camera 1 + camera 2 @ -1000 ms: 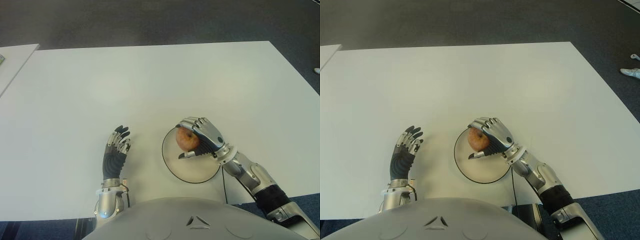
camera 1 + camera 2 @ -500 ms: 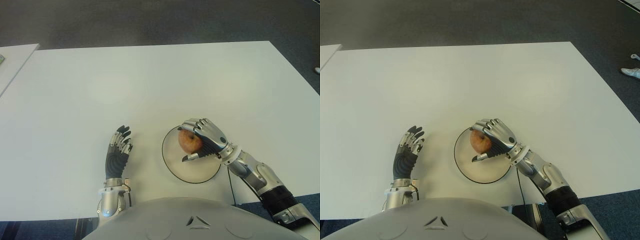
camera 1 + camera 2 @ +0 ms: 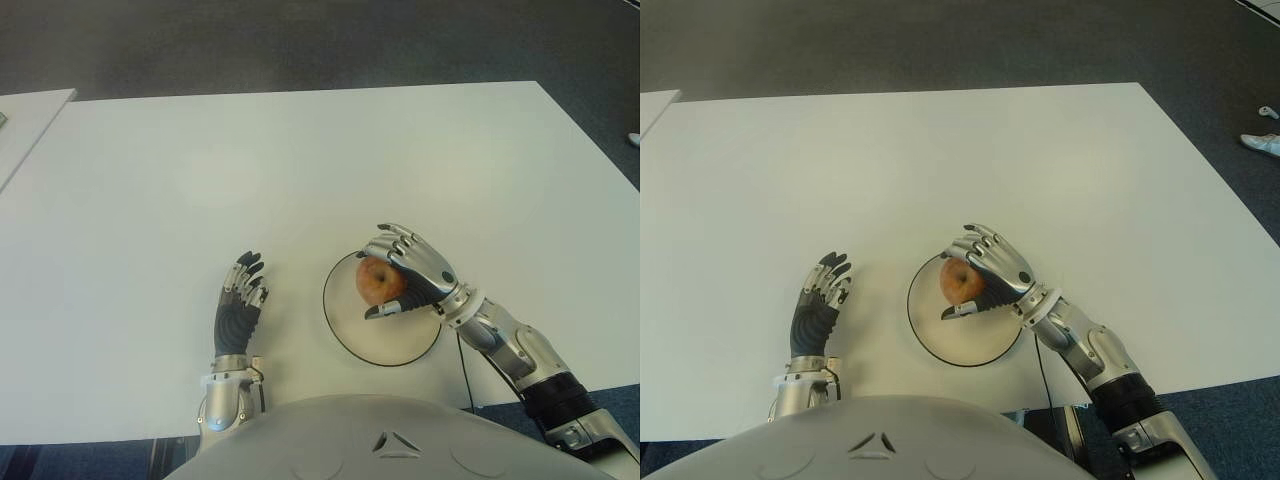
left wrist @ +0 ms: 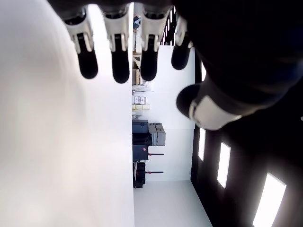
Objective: Put the apples into the plate.
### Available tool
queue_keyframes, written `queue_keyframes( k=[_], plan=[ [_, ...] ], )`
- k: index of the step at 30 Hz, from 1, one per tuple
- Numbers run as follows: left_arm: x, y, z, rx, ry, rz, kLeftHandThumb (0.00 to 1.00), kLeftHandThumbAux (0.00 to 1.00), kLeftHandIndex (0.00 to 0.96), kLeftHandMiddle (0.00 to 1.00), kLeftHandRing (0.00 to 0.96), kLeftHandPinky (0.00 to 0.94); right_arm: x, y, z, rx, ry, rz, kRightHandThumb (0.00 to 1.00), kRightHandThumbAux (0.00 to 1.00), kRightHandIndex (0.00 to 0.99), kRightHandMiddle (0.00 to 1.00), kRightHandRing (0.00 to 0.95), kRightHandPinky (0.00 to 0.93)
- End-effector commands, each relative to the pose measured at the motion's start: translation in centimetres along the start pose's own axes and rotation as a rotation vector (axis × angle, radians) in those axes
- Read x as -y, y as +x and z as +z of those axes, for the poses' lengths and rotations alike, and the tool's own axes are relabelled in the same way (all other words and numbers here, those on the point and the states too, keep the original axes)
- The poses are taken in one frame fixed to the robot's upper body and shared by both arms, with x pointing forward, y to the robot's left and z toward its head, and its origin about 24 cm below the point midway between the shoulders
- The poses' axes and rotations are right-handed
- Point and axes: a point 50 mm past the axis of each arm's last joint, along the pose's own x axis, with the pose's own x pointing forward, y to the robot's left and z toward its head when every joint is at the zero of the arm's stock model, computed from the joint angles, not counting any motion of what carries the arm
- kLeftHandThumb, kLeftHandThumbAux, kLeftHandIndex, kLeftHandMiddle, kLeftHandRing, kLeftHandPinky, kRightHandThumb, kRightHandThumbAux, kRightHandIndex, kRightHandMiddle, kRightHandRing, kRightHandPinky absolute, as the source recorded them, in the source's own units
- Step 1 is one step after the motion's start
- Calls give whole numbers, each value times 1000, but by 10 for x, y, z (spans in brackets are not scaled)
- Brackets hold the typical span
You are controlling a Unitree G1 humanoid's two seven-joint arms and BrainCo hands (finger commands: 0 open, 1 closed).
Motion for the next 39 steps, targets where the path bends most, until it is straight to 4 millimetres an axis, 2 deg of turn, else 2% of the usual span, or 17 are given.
queue_keyframes(
  k=[1,9,19,28,36,39],
  plan=[
    [1,1,-4,-20,-17,10,183,630,141,168,182,196,4,3,-2,-8,-12,9,179,150,1,1,0,0],
    [1,2,-5,-17,4,11,178,615,139,159,177,191,8,1,-2,-17,-3,46,172,123,0,0,0,0],
    [0,3,-7,-29,-11,12,178,645,145,164,179,197,11,1,-4,-60,64,48,154,126,0,0,0,0],
    [-1,4,-8,-23,16,11,164,630,141,153,164,170,13,-1,-7,-97,108,38,153,131,0,0,0,0],
    [-2,4,-10,-37,10,7,170,637,139,161,183,209,18,-8,-13,-162,205,-28,122,138,0,0,0,0],
    [-2,4,-10,-35,9,6,173,639,148,163,185,210,23,-17,-16,-203,308,-25,105,145,0,0,0,0]
  ],
)
